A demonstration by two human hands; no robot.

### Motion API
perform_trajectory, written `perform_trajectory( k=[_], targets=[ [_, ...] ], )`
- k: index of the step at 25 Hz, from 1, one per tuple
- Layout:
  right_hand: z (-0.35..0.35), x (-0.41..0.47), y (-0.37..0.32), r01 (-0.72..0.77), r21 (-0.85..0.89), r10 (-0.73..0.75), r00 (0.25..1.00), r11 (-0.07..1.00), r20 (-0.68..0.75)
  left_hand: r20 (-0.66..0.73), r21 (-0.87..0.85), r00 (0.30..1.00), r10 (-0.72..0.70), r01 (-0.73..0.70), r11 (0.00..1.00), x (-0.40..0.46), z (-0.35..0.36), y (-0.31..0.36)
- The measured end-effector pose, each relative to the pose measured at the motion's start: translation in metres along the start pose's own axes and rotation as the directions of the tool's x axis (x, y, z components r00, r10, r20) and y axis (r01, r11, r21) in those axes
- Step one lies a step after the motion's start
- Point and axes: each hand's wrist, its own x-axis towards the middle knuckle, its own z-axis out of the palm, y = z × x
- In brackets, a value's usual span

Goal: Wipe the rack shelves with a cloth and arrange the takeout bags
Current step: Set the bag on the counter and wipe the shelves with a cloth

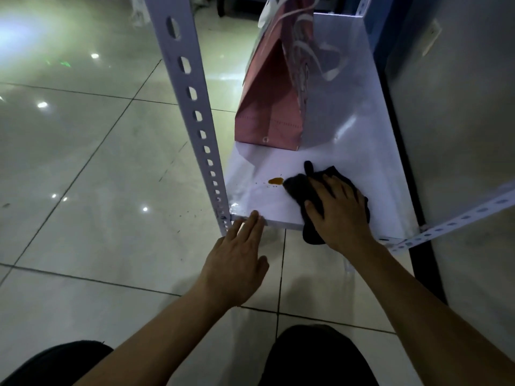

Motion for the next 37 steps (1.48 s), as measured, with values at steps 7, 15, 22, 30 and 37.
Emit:
perform_trajectory(
  k=[7,15,22,30,37],
  targets=[
    [0.014,0.029,-0.051,0.136,0.069,-0.139,0.99,0.988,0.038,-0.002,0.035,1.0,-0.017,0.017,0.999,-0.001,0.001,-0.004],
    [0.022,0.05,-0.074,0.216,0.216,-0.227,0.974,0.952,0.028,-0.026,-0.007,1.0,0.002,-0.002,1.0,-0.002,0.003,-0.011],
    [-0.002,-0.005,0.019,0.019,0.113,-0.008,0.996,0.993,-0.092,-0.028,0.012,0.999,-0.034,0.035,0.999,-0.011,0.002,-0.016],
    [0.012,0.019,-0.024,0.037,0.024,-0.036,0.999,0.999,-0.032,0.033,-0.037,0.999,-0.017,0.018,0.999,-0.008,-0.002,-0.027],
    [0.027,0.013,-0.063,0.085,0.156,-0.075,0.995,0.984,-0.071,-0.003,0.001,0.998,-0.066,0.066,0.998,-0.009,0.0,-0.021]
  ],
)
